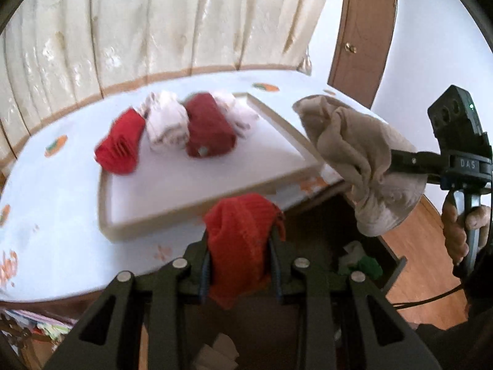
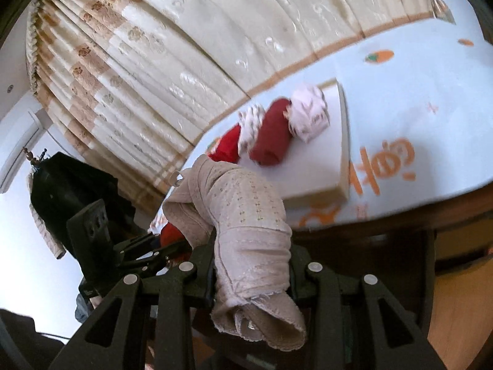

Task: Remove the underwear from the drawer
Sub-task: 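Carry the pink garment and red cloth over the tray with both tools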

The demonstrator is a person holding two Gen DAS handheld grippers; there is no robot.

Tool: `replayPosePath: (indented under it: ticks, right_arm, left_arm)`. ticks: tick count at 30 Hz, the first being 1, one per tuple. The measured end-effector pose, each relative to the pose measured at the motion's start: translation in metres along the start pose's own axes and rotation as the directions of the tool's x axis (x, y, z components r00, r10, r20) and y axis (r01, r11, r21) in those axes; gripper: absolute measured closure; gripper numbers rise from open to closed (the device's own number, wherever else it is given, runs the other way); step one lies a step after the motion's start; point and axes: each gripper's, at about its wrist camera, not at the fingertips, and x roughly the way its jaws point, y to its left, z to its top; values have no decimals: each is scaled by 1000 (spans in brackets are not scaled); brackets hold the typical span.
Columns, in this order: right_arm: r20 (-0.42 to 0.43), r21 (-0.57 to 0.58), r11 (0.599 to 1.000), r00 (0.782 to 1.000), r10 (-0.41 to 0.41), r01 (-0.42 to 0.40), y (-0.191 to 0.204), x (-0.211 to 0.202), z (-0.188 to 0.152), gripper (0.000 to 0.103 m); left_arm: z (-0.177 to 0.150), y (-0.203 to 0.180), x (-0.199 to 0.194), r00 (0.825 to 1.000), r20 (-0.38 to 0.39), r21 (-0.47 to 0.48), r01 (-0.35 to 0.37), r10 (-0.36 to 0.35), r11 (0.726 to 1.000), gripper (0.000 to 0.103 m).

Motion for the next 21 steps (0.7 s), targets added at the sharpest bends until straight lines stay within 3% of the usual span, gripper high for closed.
replayPosePath:
  ticks: [9,17,21]
  right_arm:
    - [141,-8,998,988,-64,66,11,0,46,67]
    - [222,42,983,958,-184,179,-8,30,93,67]
    - [238,82,967,937,-254,242,-22,53,118,67]
  left_arm:
    - [40,19,5,994,78,-13,-77,78,997,74]
    - [71,40,38,968,114,-46,-221,225,974,74]
    - [78,48,58,968,97,-74,-227,233,971,74]
